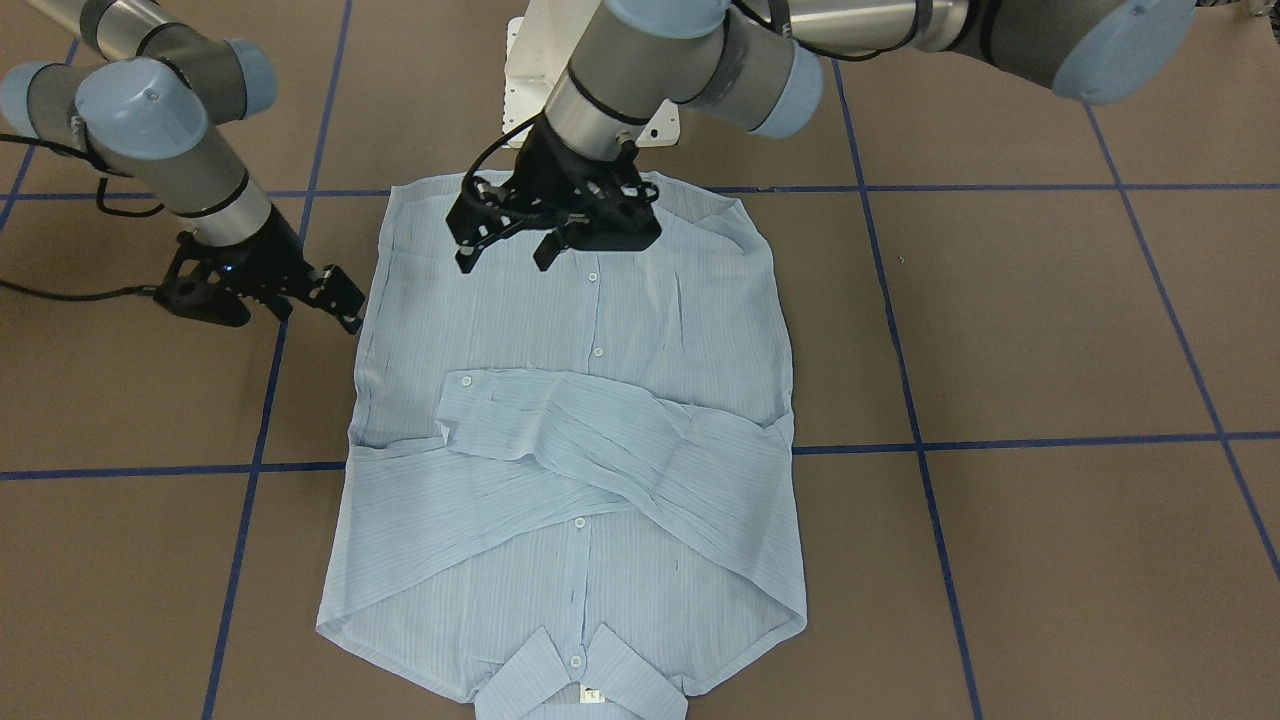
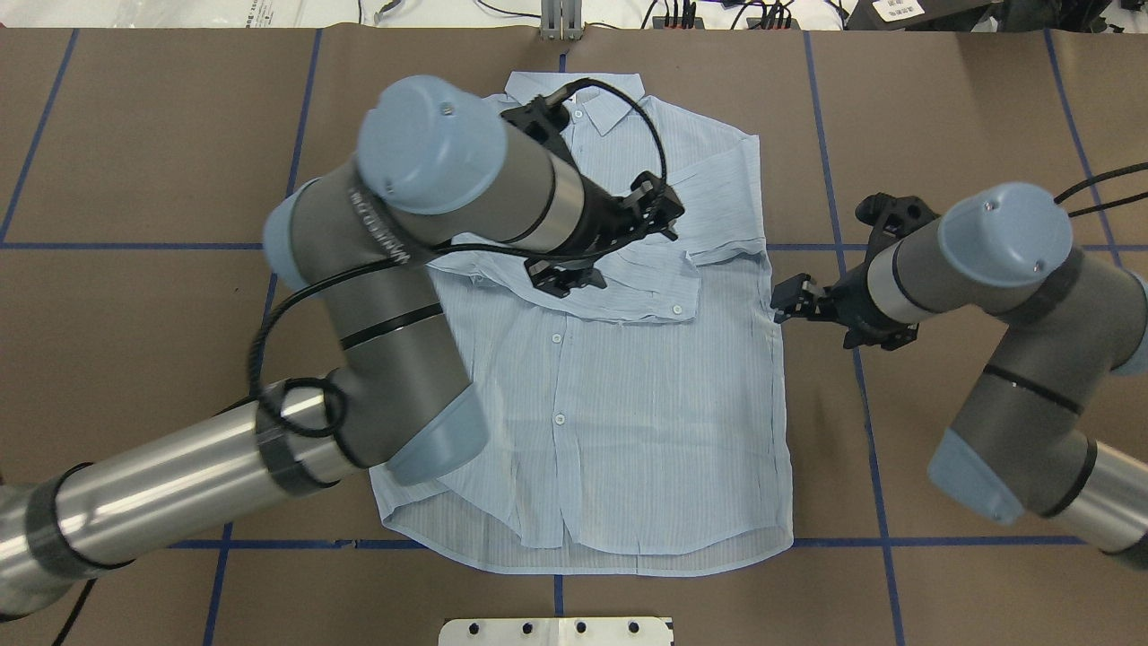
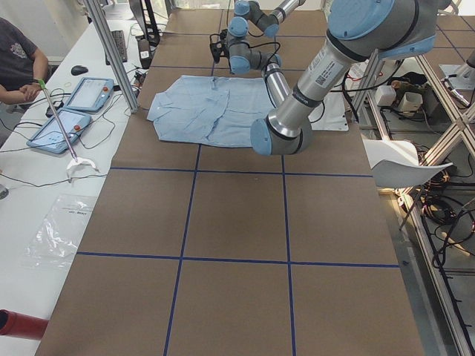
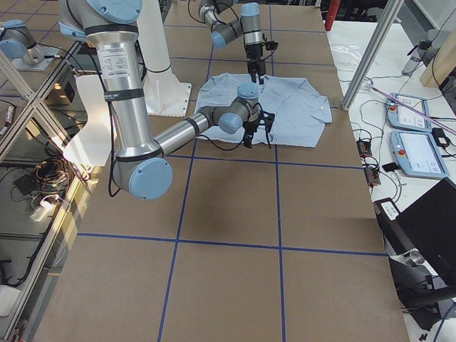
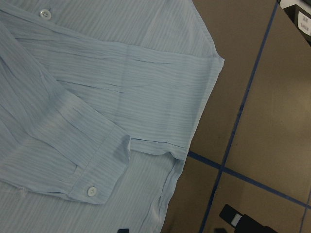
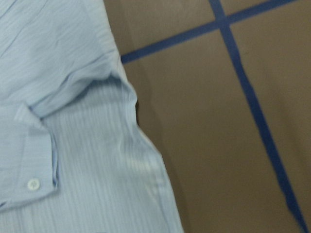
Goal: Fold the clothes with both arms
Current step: 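Release the sleeve with the left gripper while the right gripper moves to the hem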
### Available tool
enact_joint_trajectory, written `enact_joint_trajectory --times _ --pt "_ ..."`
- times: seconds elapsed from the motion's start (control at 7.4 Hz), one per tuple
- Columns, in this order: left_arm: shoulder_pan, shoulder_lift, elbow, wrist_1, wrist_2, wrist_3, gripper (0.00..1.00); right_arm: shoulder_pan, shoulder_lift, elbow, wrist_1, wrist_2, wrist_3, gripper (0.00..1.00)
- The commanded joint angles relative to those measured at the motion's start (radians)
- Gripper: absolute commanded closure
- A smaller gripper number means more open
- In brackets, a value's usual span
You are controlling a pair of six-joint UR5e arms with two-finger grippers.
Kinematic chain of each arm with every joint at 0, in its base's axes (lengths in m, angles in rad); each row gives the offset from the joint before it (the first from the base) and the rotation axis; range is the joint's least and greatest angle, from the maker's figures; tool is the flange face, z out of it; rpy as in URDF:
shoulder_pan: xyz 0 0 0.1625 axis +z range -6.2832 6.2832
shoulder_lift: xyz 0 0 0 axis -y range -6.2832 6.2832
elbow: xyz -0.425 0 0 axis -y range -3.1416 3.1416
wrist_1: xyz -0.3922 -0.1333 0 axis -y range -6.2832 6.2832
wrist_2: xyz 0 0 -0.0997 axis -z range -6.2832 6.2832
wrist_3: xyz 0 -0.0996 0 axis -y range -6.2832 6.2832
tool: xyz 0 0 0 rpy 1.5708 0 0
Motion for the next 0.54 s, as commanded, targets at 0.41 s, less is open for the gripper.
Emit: enact_joint_trajectory --times 0.41 --pt "-0.004 0.195 -0.231 0.037 0.048 0.005 0.1 -0.502 -0.143 0.177 -0.071 -0.444 0.48 0.05"
